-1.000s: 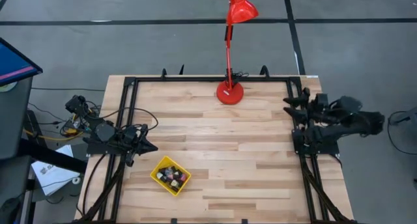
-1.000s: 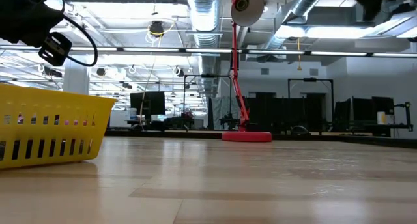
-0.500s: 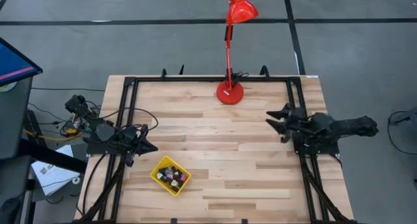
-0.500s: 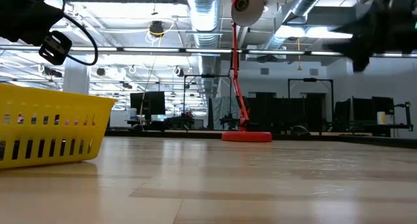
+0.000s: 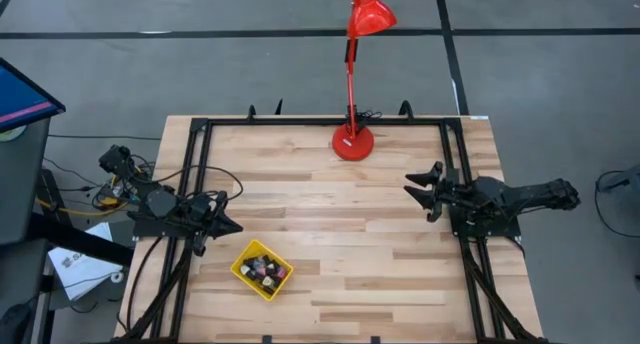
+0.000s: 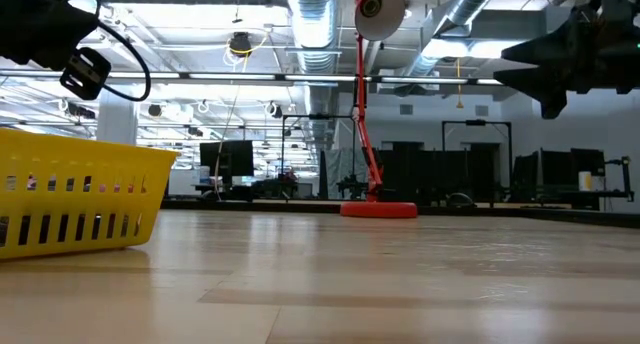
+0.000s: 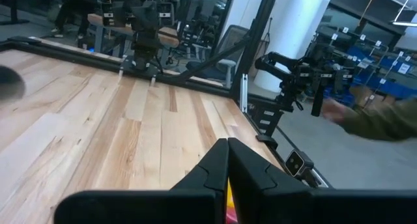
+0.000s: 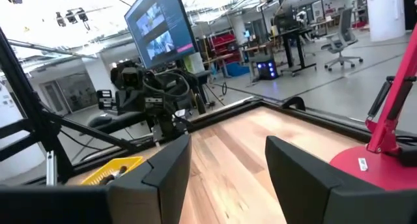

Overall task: Pick & Place Nail Polish
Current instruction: Return to Home Position

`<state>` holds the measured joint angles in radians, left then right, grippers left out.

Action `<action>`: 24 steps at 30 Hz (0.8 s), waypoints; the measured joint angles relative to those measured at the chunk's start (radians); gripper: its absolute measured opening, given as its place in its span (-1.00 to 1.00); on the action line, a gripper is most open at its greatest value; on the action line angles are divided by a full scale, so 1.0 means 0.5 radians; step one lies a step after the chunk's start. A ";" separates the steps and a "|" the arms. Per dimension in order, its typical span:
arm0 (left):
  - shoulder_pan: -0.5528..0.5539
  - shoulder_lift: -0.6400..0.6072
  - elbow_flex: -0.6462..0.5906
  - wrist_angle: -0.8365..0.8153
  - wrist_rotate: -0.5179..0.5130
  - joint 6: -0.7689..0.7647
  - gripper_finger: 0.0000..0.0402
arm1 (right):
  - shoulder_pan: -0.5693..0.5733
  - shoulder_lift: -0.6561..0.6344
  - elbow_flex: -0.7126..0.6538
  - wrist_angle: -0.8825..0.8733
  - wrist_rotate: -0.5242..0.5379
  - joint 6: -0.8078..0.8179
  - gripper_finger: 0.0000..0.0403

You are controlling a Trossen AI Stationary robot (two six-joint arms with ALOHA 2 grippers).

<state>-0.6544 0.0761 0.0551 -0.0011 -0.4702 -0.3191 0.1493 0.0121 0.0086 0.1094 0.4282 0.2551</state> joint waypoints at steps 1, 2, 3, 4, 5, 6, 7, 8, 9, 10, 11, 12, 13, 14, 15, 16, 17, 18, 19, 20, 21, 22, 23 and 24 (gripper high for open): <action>0.000 0.000 0.000 0.001 0.000 0.000 -0.99 | 0.000 0.000 0.000 0.000 0.000 0.000 -0.06; 0.000 0.000 0.000 0.005 0.000 0.000 -0.99 | 0.000 0.001 -0.001 -0.001 0.000 0.000 -0.07; 0.001 0.000 0.000 0.006 0.000 0.000 -0.99 | 0.000 0.000 -0.001 0.000 0.000 0.000 -0.07; 0.000 0.000 0.000 0.006 0.000 0.000 -0.99 | 0.000 0.000 -0.001 0.000 0.000 0.000 -0.07; 0.000 0.000 0.000 0.006 0.000 0.000 -0.99 | 0.000 0.000 -0.001 0.000 0.000 0.000 -0.07; 0.001 0.000 0.000 0.007 0.000 0.000 -0.99 | 0.000 0.000 -0.001 -0.001 0.000 0.000 -0.07; 0.000 0.000 0.000 0.007 0.000 0.000 -0.99 | 0.000 0.000 -0.001 -0.001 0.000 0.000 -0.06; 0.000 0.000 0.000 0.007 0.000 0.000 -0.99 | 0.000 0.001 -0.001 -0.001 -0.001 0.000 -0.06; 0.001 0.000 0.000 0.007 0.000 0.000 -0.99 | 0.000 0.001 -0.001 -0.001 -0.001 0.000 -0.05; 0.000 0.000 0.000 0.009 0.000 0.000 -0.99 | 0.000 0.001 -0.001 -0.001 -0.001 0.000 -0.05; 0.000 0.000 0.000 0.010 0.000 0.000 -0.99 | 0.000 0.001 -0.001 -0.001 -0.001 0.000 -0.05; 0.000 0.000 0.000 0.010 0.000 0.000 -0.99 | 0.000 0.001 -0.001 -0.001 -0.001 0.000 -0.05; 0.001 0.000 0.000 0.013 0.000 0.000 -0.99 | 0.000 0.001 -0.001 -0.001 -0.001 0.000 -0.05; 0.000 0.000 0.000 0.016 0.000 0.000 -0.99 | 0.000 0.001 -0.001 -0.001 -0.001 0.000 -0.05; 0.000 0.000 0.000 0.019 0.000 0.000 -0.99 | 0.000 0.001 -0.002 -0.001 -0.001 0.000 -0.05; 0.000 0.000 0.000 0.021 0.000 0.000 -0.99 | 0.000 0.001 -0.002 -0.001 -0.001 0.000 -0.06; 0.001 0.000 0.000 0.021 0.000 0.000 -0.99 | 0.000 0.001 -0.002 -0.001 -0.001 0.000 -0.06; 0.000 0.000 0.000 0.021 0.000 0.000 -0.99 | 0.000 0.001 -0.002 -0.001 -0.001 0.000 -0.06; 0.000 0.000 0.000 0.021 0.000 0.000 -0.99 | 0.000 0.001 -0.002 -0.001 -0.001 0.000 -0.07; 0.001 0.000 0.000 0.021 0.000 0.000 -0.99 | 0.000 0.001 -0.002 -0.001 -0.002 0.000 -0.07; 0.000 0.000 0.000 0.021 0.000 0.000 -0.99 | 0.000 0.001 -0.002 -0.001 -0.001 0.000 -0.07; 0.001 0.000 0.000 0.021 0.000 0.000 -0.99 | 0.000 0.001 -0.002 -0.001 -0.001 0.000 -0.07; 0.001 0.000 0.000 0.021 0.000 0.000 -0.99 | 0.000 0.001 -0.002 -0.001 -0.002 0.001 -0.07; 0.000 0.000 0.000 0.021 0.000 0.000 -0.99 | 0.000 0.001 -0.002 -0.001 -0.002 0.001 -0.06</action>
<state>-0.6544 0.0761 0.0551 0.0093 -0.4702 -0.3191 0.1493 0.0124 0.0074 0.1089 0.4274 0.2554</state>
